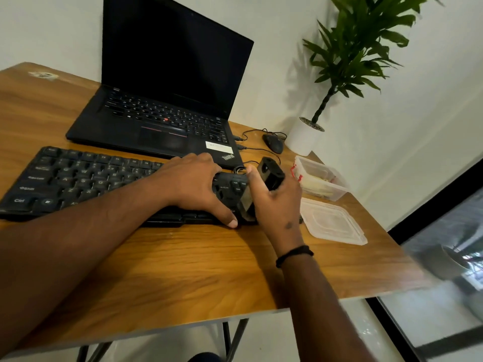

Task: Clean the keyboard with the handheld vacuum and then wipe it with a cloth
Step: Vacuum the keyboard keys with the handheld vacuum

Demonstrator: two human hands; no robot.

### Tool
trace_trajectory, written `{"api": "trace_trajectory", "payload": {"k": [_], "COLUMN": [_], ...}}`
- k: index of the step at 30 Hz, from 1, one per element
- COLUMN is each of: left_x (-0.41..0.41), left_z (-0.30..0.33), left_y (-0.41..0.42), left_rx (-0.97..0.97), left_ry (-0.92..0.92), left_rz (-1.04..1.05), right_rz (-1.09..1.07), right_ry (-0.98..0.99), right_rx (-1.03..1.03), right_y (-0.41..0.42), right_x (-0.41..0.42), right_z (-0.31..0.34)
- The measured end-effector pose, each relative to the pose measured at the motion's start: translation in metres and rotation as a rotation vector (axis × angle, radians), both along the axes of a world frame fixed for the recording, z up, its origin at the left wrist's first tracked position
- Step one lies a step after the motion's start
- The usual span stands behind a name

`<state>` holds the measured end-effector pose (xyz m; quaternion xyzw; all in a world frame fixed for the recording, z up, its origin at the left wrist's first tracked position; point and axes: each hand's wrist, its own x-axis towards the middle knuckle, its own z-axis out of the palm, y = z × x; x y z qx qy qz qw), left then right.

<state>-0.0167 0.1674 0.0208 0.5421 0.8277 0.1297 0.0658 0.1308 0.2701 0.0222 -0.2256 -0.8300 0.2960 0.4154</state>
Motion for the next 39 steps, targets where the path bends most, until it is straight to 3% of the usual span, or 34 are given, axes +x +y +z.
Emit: {"api": "trace_trajectory", "payload": {"k": [4, 9, 11, 16, 21, 30, 34, 37, 39], "left_x": [0.0, 0.001, 0.001, 0.0, 0.002, 0.001, 0.002, 0.002, 0.003], "left_z": [-0.001, -0.001, -0.001, -0.001, 0.0, 0.0, 0.001, 0.001, 0.001], "left_y": [0.001, 0.001, 0.001, 0.0, 0.001, 0.001, 0.001, 0.001, 0.001], "left_rx": [-0.002, 0.012, 0.008, -0.006, -0.014, -0.018, -0.003, -0.003, -0.007], "left_ry": [-0.007, 0.002, -0.001, -0.022, -0.002, -0.01, -0.004, -0.006, -0.009], "left_rz": [0.007, 0.006, 0.004, 0.002, 0.006, 0.013, 0.019, 0.019, 0.018], "right_rz": [-0.311, 0.104, 0.043, -0.358, -0.203, -0.127, -0.067, -0.272, -0.306], "right_ry": [-0.124, -0.098, -0.087, -0.167, -0.017, 0.051, -0.036, -0.187, -0.221], "right_rx": [0.196, 0.112, 0.116, 0.191, 0.035, -0.147, 0.079, 0.362, 0.382], "right_y": [0.024, -0.009, 0.0, 0.041, 0.012, 0.007, -0.005, 0.004, 0.008], "right_x": [-0.001, -0.007, -0.003, 0.008, 0.001, 0.013, 0.013, 0.016, 0.015], "right_z": [0.0, -0.002, -0.001, -0.001, -0.002, -0.002, -0.005, -0.001, 0.003]}}
